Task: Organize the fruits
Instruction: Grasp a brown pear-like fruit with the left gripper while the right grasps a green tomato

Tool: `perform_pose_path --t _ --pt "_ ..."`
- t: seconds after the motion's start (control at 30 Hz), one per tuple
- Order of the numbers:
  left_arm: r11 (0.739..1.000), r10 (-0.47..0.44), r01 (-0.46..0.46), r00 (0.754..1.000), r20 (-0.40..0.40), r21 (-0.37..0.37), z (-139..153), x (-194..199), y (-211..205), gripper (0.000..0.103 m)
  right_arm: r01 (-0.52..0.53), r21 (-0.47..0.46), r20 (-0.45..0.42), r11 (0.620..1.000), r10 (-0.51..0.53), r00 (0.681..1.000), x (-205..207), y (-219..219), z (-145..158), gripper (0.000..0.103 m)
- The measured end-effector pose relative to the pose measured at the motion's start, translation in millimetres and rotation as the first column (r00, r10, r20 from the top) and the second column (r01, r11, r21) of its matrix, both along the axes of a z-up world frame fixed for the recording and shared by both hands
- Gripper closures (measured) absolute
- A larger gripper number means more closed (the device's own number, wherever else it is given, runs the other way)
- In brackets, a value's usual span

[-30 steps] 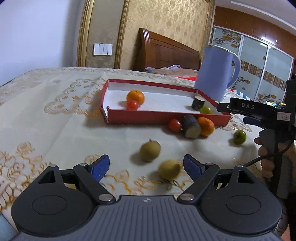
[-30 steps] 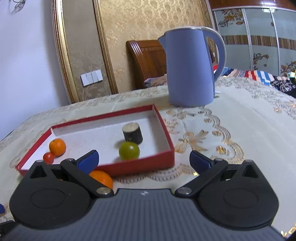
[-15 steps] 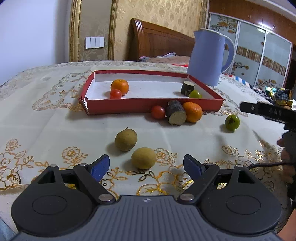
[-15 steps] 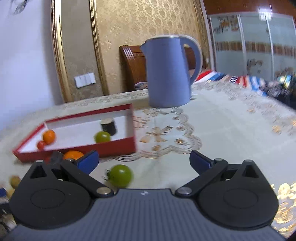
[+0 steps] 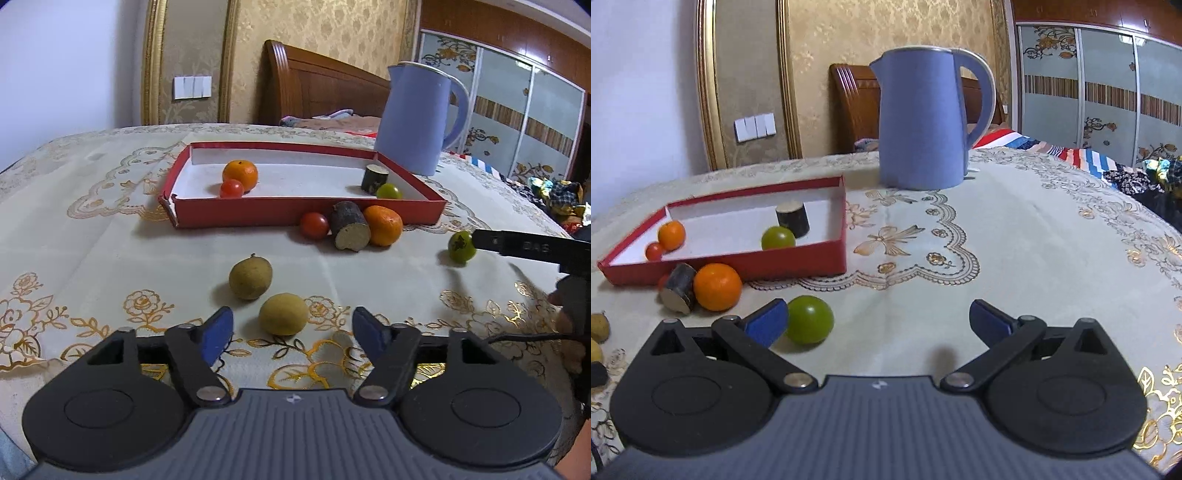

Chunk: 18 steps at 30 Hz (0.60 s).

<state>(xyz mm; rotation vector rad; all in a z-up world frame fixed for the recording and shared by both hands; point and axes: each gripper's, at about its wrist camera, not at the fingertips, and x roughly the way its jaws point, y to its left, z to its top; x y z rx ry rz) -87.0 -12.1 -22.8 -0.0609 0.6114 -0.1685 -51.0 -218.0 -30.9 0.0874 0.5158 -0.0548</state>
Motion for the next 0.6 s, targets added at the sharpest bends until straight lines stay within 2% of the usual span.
perform_pose_path --t 0.17,0.23,0.43,0.6 --pt "1.000 -0.022 0.022 1.000 0.003 -0.007 0.5 -0.7 -1.5 0.049 0.008 0.024 0.003 1.000 -0.008 1.000 -0.6 -3.7 -1.0 0.000" --pt "0.999 -0.049 0.049 0.999 0.002 -0.022 1.3 -0.2 -1.5 0.063 0.006 0.028 0.000 1.000 -0.006 1.000 -0.3 -4.1 -1.3 0.000" --pt "0.997 -0.052 0.051 0.999 -0.013 -0.058 1.9 6.6 3.4 0.066 0.007 0.037 -0.009 0.999 -0.006 1.000 1.1 -5.8 -2.3 0.000" --pt "0.998 -0.054 0.054 0.999 -0.003 -0.011 0.2 5.8 -1.4 0.066 0.010 0.039 -0.013 0.999 -0.010 1.000 1.6 -6.2 -2.9 0.000"
